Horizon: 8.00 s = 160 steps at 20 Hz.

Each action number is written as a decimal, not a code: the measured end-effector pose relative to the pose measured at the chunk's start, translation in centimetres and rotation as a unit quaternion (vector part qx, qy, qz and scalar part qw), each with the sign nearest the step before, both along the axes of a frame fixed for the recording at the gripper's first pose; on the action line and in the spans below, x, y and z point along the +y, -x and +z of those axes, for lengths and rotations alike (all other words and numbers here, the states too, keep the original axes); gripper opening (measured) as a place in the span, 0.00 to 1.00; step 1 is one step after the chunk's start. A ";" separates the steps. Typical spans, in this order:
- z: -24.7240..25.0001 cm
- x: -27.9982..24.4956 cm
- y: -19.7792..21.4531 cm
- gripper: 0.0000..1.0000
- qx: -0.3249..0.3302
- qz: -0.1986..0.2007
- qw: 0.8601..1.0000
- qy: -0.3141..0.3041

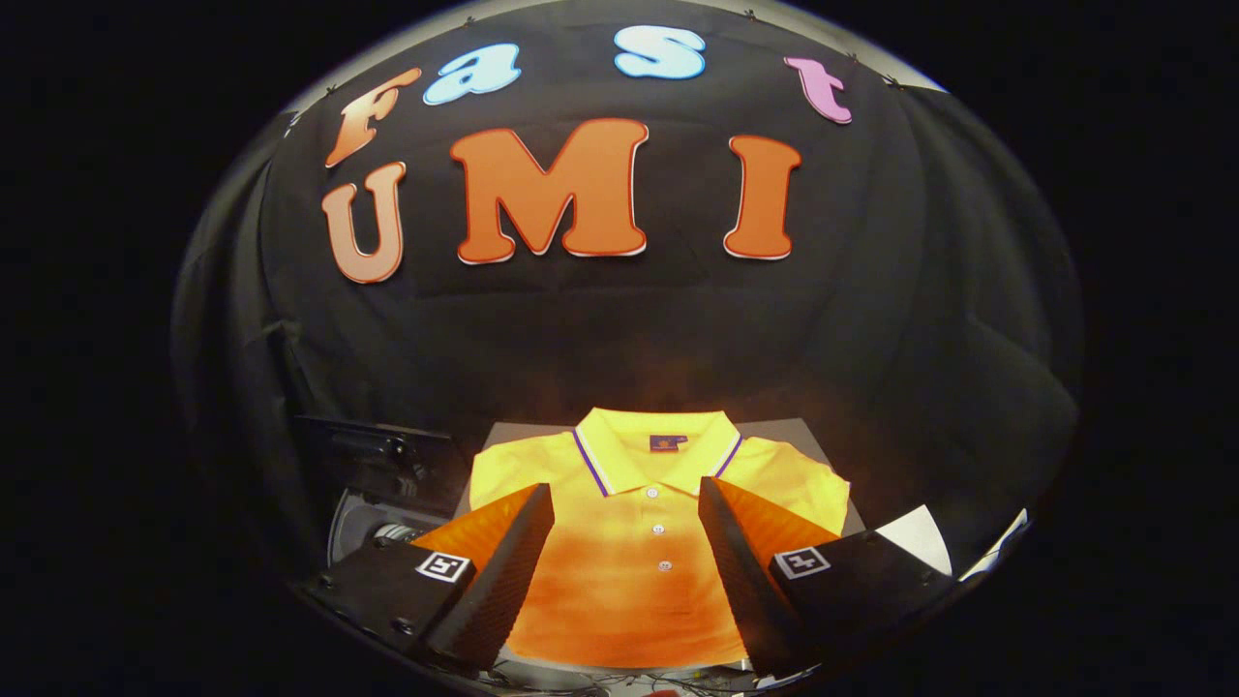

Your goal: Put the clothes into the washing machine and then close the washing machine lid.

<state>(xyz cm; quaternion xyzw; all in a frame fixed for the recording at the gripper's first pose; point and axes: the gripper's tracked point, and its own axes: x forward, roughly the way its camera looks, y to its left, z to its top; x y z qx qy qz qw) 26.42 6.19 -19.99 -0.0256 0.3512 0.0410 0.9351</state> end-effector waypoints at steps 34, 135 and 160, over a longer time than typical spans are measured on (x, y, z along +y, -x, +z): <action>-3.9 1.4 -0.9 0.08 -0.063 -0.025 0.971 -0.229; -39.0 40.9 10.0 0.99 0.221 0.027 0.974 -0.031; -9.5 40.6 -1.5 0.98 -0.076 0.070 0.986 -0.133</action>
